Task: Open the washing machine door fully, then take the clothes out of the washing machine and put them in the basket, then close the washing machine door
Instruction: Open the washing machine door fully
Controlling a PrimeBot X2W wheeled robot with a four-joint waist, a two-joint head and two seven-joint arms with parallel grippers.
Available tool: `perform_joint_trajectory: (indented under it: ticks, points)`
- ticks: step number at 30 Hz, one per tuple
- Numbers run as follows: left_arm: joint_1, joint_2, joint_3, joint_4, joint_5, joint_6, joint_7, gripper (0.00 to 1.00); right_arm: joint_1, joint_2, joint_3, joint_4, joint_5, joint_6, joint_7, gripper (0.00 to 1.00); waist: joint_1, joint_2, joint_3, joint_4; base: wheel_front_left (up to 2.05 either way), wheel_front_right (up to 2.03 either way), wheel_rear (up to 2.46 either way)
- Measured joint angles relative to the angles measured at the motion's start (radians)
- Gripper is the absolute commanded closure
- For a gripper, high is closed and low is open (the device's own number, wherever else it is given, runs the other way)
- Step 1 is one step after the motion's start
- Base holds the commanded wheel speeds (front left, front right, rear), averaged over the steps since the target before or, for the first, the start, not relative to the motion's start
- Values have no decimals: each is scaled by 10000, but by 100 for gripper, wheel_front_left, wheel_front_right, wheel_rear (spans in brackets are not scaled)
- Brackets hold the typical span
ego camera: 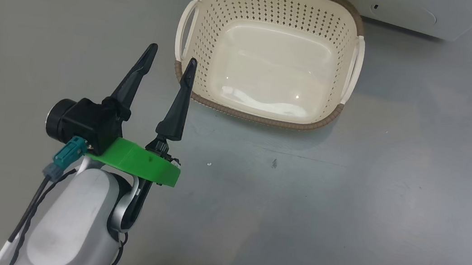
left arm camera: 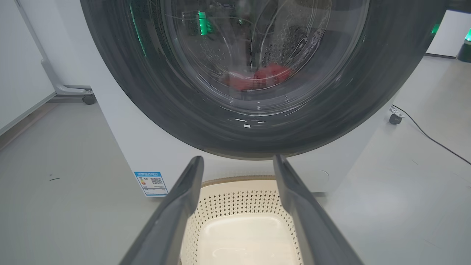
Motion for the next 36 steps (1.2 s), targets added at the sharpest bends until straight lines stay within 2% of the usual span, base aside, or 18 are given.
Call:
perform_joint_trajectory:
  ticks: [16, 18, 30, 36]
  points:
    - [-20, -2, 132, 81, 4, 79, 0, 0, 96, -29, 132, 148, 458, 230, 1135, 100, 0, 0, -123, -192, 0, 0, 0]
    - [-19, -4, 198, 127, 13, 81, 2, 0, 234, -4, 140, 182, 575, 395, 1260, 100, 0, 0, -170, -228, 0, 0, 0]
    - [-5, -6, 245, 318, 23, 84, 0, 0, 990, 240, 198, 353, 880, 675, 1795, 100, 0, 0, -589, -539, 0, 0, 0]
    - [25, -6, 244, 483, 109, 84, 0, 0, 1599, 397, 192, 408, 1064, 938, 1967, 100, 0, 0, -892, -634, 0, 0, 0]
